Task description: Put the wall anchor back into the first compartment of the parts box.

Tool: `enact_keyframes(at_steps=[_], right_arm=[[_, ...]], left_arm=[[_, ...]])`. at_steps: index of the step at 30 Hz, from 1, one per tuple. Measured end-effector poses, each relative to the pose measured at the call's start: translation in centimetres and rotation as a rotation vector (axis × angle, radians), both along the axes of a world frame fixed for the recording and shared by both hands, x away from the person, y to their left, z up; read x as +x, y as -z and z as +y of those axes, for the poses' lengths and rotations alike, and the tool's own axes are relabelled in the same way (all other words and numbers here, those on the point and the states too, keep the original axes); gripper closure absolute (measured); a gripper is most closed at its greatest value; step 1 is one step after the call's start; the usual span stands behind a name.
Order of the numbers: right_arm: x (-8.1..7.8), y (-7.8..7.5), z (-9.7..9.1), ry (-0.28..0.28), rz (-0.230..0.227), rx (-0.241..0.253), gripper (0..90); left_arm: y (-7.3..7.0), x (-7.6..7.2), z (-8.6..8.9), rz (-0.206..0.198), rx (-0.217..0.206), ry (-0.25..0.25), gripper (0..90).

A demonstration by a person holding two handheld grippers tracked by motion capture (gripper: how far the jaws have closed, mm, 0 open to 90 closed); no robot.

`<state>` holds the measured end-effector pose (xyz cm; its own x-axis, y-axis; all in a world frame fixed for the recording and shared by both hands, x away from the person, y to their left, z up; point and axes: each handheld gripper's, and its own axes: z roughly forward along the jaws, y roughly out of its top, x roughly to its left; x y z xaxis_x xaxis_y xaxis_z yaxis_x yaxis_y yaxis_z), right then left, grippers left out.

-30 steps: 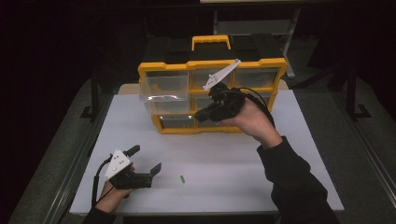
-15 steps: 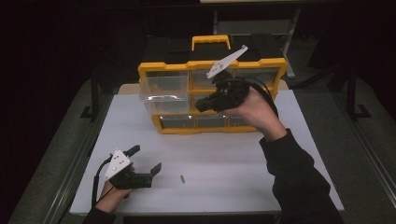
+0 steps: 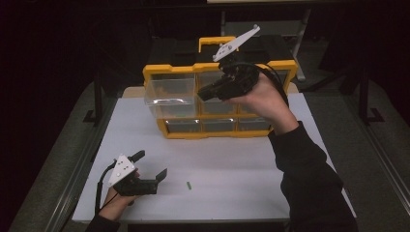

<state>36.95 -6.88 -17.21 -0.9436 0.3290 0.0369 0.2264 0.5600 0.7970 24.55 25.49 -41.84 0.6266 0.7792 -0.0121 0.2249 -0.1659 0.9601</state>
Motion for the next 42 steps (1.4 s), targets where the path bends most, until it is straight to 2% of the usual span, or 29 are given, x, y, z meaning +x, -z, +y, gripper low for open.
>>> enact_keyframes(at_steps=[3,4,12,14,19,21,35,38,40,42], right_arm=[[0.2,-0.7,0.2,0.007,-0.001,0.022,84.3],[0.2,-0.8,0.2,0.012,0.011,0.026,84.3],[1.1,-1.5,1.1,0.015,0.003,0.038,84.3],[1.5,-1.5,1.6,0.018,0.021,0.039,84.3],[2.1,-1.3,2.6,0.013,0.041,0.019,84.2],[2.4,-1.0,3.0,-0.006,0.018,0.004,84.1],[2.8,-0.1,5.4,-0.026,0.027,-0.073,84.1],[2.8,0.1,5.6,-0.023,0.031,-0.081,83.2],[2.9,0.0,5.5,-0.025,0.025,-0.071,78.0],[2.8,-0.1,5.3,-0.016,0.022,-0.064,79.5]], left_arm=[[0.0,0.0,0.0,-0.001,0.000,0.001,0.0],[0.0,0.0,0.0,-0.001,0.001,0.001,0.0],[0.0,0.0,0.1,-0.003,0.004,0.001,0.0],[0.0,0.0,0.1,-0.002,0.002,0.001,0.0],[0.0,0.0,0.1,-0.009,-0.001,0.003,0.0],[0.0,0.1,0.1,-0.010,0.008,0.003,0.0],[0.0,0.1,0.1,-0.010,0.008,0.006,0.0],[0.1,0.1,0.1,-0.008,0.006,0.008,0.0],[0.0,0.1,0.1,-0.007,0.011,0.008,0.0],[0.0,0.1,0.2,-0.010,0.010,0.007,0.0]])
